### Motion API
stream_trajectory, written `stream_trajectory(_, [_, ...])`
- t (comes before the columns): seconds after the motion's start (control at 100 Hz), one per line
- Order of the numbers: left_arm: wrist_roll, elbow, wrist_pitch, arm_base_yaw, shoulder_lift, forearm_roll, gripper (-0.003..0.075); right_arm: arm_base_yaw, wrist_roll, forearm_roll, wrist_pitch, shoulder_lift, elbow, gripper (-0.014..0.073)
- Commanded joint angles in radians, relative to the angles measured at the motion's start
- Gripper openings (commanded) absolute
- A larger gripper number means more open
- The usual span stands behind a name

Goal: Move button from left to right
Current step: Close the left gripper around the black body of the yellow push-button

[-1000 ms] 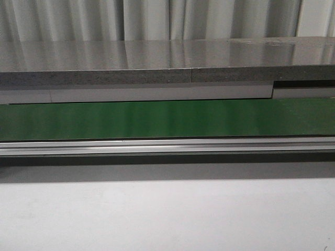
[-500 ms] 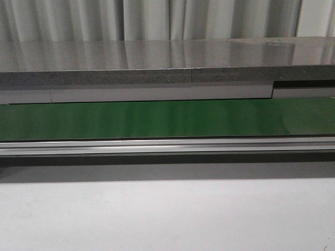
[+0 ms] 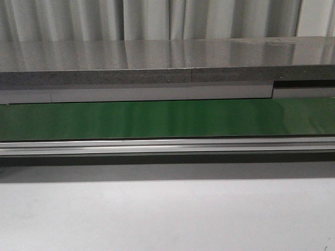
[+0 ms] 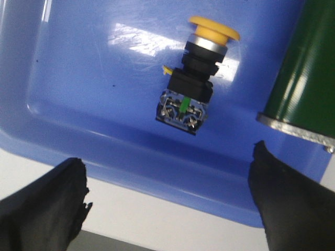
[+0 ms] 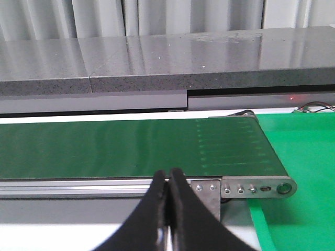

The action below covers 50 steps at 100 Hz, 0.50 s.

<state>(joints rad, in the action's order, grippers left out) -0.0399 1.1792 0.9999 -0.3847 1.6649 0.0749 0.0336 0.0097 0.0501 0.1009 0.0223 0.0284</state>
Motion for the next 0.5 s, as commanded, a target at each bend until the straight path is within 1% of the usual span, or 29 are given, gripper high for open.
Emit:
stream_trajectory(0.0, [-0.005, 0.059, -0.006, -0.001, 0.011, -0.003, 0.0608, -0.002, -0.01, -0.012, -0.082, -0.014, -0.016, -0.0067])
stream_trajectory(0.19, [-0.005, 0.106, 0.0, -0.001, 0.083, -0.012, 0.0608, -0.002, -0.01, -0.012, -0.082, -0.014, -0.016, -0.0067])
stream_trajectory(0.49, [-0.007, 0.111, -0.006, -0.001, 0.148, -0.021, 0.0608, -0.002, -0.01, -0.012, -0.082, -0.014, -0.016, -0.0067])
